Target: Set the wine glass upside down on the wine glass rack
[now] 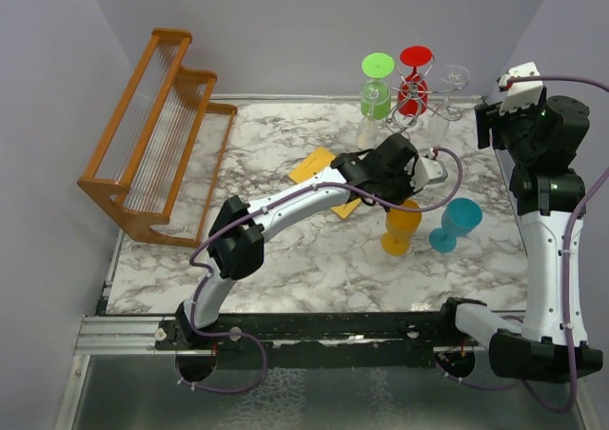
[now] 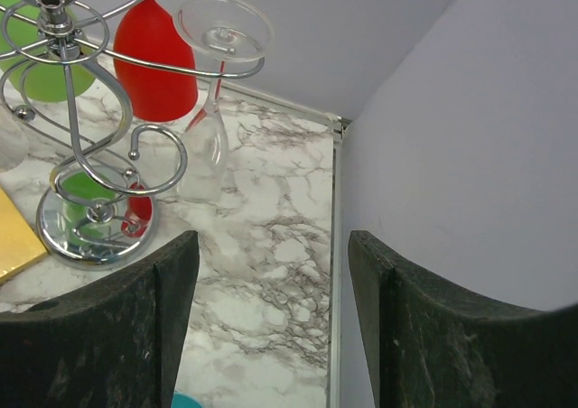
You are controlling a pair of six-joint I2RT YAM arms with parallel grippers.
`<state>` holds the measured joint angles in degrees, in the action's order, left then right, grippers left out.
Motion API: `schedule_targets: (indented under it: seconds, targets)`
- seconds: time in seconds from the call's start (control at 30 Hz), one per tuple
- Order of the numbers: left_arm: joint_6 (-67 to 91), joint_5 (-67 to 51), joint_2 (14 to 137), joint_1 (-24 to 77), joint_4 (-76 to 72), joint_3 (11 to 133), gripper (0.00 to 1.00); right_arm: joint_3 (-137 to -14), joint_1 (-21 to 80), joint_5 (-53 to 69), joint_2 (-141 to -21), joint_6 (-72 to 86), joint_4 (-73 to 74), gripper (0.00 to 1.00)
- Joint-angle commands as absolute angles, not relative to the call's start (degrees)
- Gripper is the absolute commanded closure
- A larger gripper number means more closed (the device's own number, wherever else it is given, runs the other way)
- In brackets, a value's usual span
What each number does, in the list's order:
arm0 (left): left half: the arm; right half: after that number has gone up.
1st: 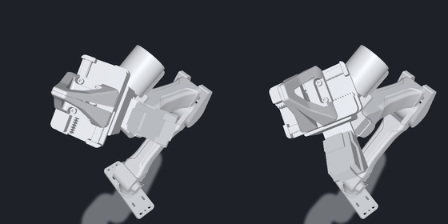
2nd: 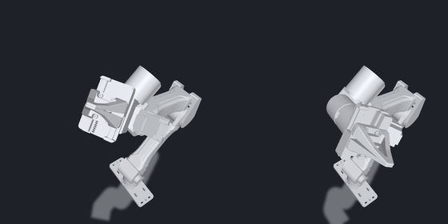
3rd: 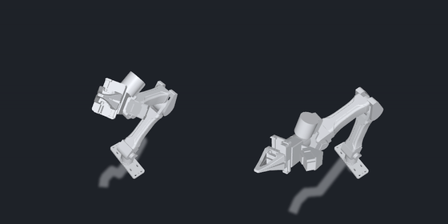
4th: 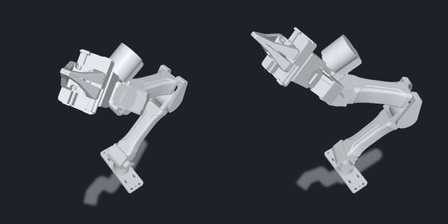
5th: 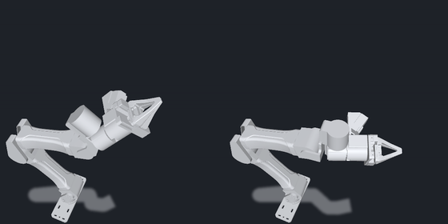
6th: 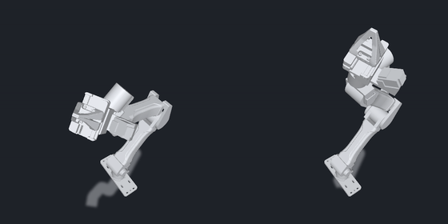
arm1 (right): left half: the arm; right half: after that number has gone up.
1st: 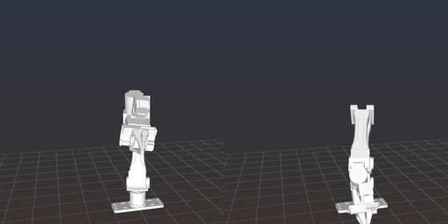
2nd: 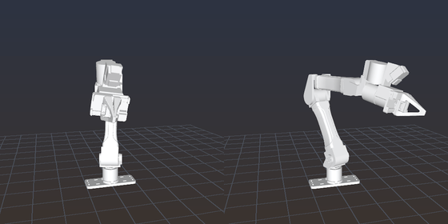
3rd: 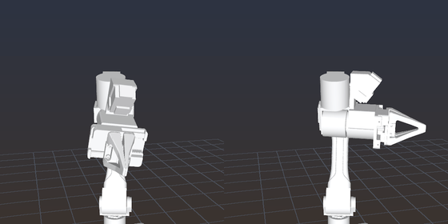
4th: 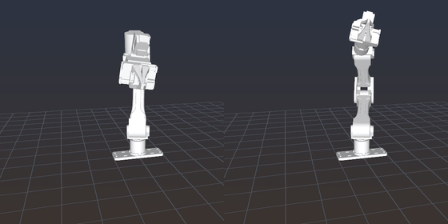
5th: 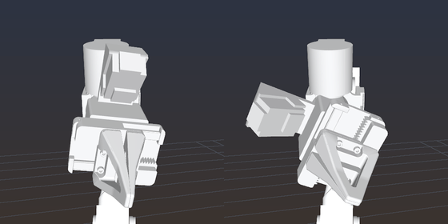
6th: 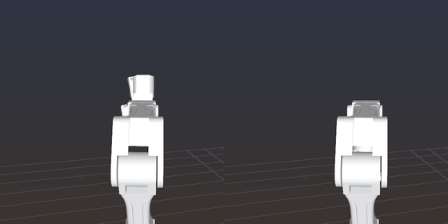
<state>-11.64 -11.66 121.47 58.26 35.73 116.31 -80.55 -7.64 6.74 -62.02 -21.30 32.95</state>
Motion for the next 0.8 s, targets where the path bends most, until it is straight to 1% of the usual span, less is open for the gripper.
schedule_targets:
  seconds: [0.0, 0.33, 0.5, 0.63, 0.77]
  targets:
    - [-14.64, -14.84, 119.43, 58.51, 40.96, 117.34, 1.0, -80.39, -8.09, 6.42, -60.76, -22.61, 32.23, 0.33]
    - [-18.55, -20.24, 109.07, 58.38, 45.25, 115.42, 1.0, -75.99, -10.63, 10.45, -58.28, -25.11, 33.15, 0.32]
    - [-18.61, -22.94, 103.71, 56.57, 45.89, 114.58, 1.0, -75.14, -11.16, 11.61, -57.19, -25.83, 34.11, 0.32]
    - [-16.56, -27.37, 98.68, 52.96, 44.69, 112.37, 1.0, -76.0, -11.87, 13.35, -56.87, -24.99, 35.36, 0.32]
    - [-11.81, -37.67, 93.6, 45.57, 42.41, 109.99, 1.0, -75.65, -12.63, 15.02, -56.16, -23.54, 36.68, 0.32]
